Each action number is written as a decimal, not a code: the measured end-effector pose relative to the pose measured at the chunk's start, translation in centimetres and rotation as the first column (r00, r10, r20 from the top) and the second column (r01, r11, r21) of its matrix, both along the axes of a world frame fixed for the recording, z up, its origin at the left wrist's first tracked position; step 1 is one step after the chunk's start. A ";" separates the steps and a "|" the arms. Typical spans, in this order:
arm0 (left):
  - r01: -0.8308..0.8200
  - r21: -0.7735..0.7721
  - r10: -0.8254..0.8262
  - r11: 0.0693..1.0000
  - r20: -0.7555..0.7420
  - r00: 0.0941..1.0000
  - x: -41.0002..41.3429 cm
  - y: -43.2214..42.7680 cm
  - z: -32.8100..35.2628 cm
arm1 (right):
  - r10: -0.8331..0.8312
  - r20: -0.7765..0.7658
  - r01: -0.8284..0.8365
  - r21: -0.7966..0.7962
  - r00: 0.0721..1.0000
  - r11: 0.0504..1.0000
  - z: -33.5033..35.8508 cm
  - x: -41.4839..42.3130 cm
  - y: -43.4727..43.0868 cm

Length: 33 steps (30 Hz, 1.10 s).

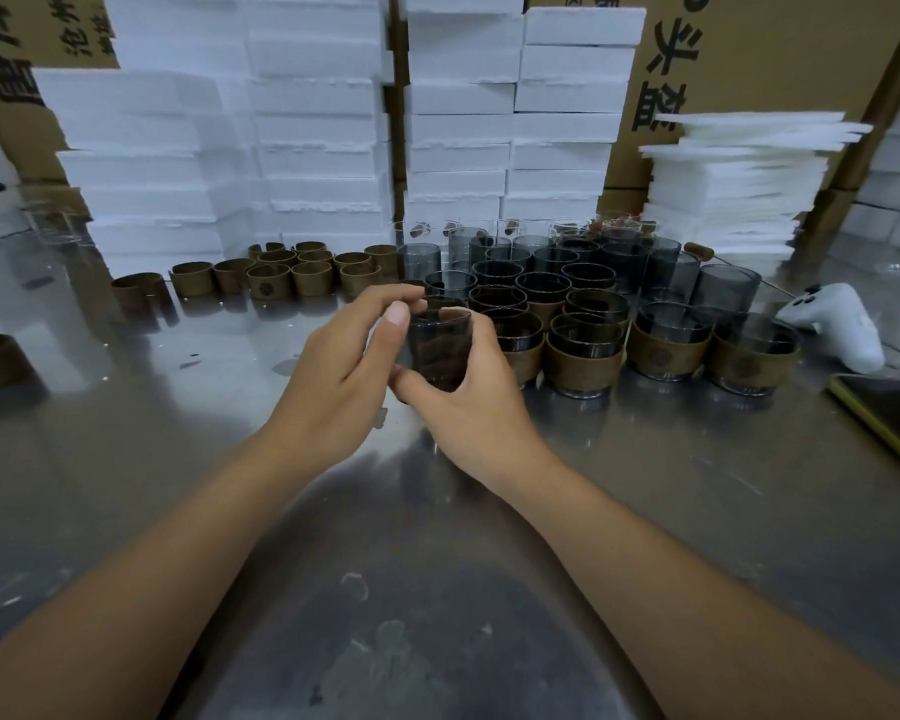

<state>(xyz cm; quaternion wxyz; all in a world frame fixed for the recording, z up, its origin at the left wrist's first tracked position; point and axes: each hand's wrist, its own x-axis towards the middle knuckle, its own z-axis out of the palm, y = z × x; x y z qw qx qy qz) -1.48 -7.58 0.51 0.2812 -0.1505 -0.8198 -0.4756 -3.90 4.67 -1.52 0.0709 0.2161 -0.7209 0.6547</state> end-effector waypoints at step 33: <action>-0.059 0.240 0.096 0.969 -0.145 0.985 -0.2 0.1 0.7 | -0.017 0.075 0.022 -0.074 0.997 0.997 0.5 0.1 0.0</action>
